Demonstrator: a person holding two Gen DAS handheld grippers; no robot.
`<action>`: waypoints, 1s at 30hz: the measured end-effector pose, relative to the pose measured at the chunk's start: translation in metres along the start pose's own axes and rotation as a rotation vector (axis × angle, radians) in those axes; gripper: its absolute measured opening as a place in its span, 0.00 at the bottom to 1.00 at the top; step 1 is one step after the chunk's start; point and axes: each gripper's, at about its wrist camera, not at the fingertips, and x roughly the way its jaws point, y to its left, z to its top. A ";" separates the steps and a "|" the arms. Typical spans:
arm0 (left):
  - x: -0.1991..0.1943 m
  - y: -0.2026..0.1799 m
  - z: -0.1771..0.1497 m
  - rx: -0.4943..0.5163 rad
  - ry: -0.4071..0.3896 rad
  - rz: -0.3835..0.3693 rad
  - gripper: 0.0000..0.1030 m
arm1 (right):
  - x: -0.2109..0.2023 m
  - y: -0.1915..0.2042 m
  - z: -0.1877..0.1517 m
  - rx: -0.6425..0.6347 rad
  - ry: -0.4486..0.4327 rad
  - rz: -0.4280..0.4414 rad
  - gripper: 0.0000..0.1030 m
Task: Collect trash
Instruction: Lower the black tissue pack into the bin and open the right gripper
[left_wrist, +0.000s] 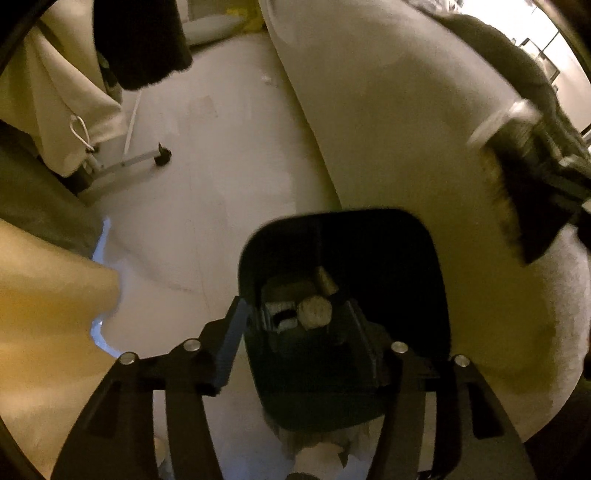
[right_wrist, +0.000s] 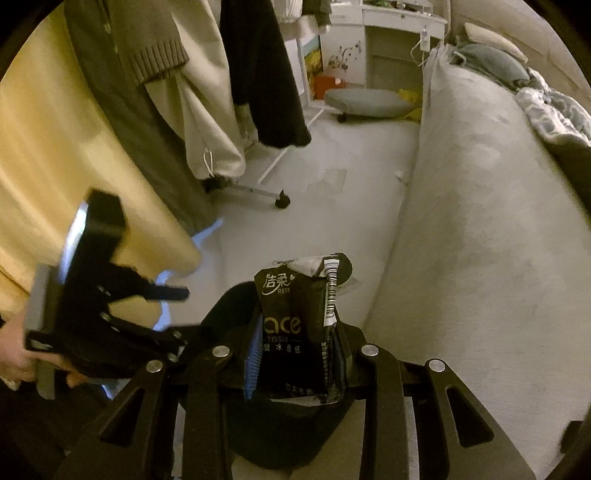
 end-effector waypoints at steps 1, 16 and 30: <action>-0.004 0.001 0.001 -0.003 -0.017 -0.006 0.60 | 0.004 0.000 -0.001 0.001 0.010 0.000 0.31; -0.073 0.013 0.014 -0.016 -0.341 -0.050 0.73 | 0.054 0.010 -0.013 -0.013 0.162 0.015 0.31; -0.126 0.014 0.015 -0.025 -0.564 -0.094 0.73 | 0.095 0.029 -0.035 -0.052 0.304 0.028 0.34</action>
